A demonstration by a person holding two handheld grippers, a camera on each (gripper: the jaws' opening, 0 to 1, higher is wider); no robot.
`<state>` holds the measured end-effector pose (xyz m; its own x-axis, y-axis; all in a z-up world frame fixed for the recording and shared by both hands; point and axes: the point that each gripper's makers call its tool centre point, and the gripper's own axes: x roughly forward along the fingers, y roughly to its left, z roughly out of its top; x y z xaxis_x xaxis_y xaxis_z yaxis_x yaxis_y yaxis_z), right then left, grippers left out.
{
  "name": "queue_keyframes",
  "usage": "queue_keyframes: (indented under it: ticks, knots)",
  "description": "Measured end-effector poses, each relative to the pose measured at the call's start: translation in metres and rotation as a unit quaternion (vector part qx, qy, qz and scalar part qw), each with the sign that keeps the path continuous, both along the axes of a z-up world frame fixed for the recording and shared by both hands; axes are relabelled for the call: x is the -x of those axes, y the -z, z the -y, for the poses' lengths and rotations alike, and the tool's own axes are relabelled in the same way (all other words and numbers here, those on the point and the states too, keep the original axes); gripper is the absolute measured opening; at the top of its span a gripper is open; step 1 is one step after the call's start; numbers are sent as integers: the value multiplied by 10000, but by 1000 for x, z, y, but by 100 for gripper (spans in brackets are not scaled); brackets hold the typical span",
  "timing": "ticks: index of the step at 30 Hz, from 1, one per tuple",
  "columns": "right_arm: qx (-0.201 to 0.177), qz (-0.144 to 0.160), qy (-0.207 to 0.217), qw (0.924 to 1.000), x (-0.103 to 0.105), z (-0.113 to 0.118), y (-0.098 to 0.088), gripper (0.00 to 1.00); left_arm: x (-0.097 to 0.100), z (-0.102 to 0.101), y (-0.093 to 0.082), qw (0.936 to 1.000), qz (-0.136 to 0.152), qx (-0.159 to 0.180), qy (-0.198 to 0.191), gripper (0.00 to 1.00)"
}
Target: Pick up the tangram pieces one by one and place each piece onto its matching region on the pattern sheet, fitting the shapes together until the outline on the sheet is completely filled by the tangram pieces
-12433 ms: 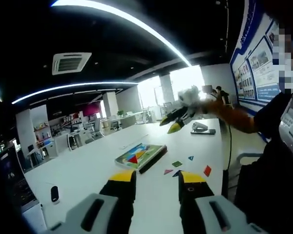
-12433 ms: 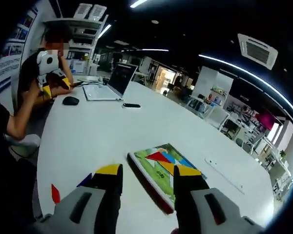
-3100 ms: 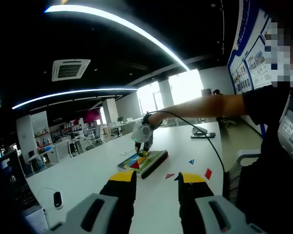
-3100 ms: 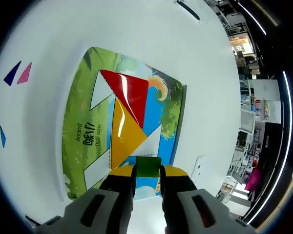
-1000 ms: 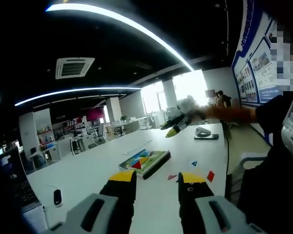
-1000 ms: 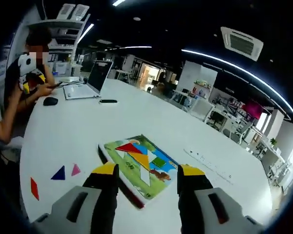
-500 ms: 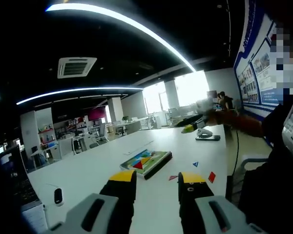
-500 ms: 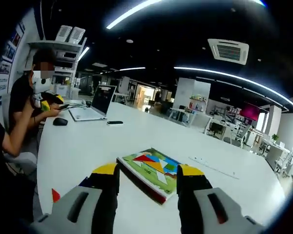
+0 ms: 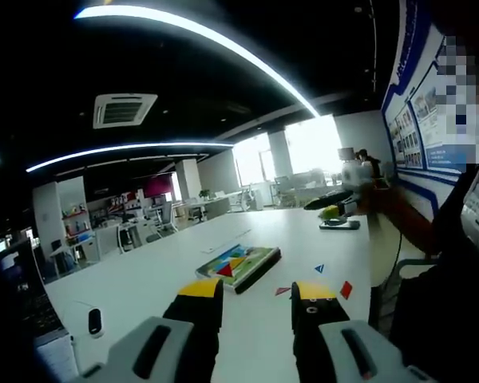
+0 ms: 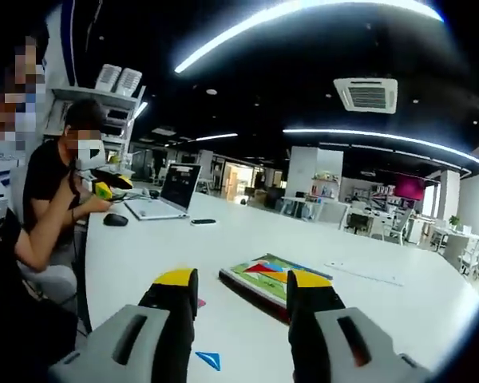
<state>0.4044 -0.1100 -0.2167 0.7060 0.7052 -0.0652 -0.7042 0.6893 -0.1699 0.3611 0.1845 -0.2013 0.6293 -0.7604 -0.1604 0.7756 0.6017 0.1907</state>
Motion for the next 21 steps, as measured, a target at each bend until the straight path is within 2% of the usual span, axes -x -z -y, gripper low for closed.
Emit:
queue_keyframes:
  ticks: [1,2,3,6,12,21]
  knots:
    - [12,-11,-8,10000,0,-1,0,45,0,1,1,10000,-3,-28,15,36]
    - [213,-26,-9,9998,2,0,1,46,0,1,-1,10000,16,-3,11,36]
    - [320,140,15,9994,3,2,-2,46,0,2,-1,10000,21,6,33,36]
    - [193,108,-11,9998,9,0,-5,45,0,3,-1,10000,25,-33,37,36]
    - [207,61,-140,9997,10,-11,-2,45,-1,3,1,10000,-8,-46,47,36]
    - [142,-115,-43,9998,6,-7,-1,43,-1,1,-1,10000,14,-14,19,36]
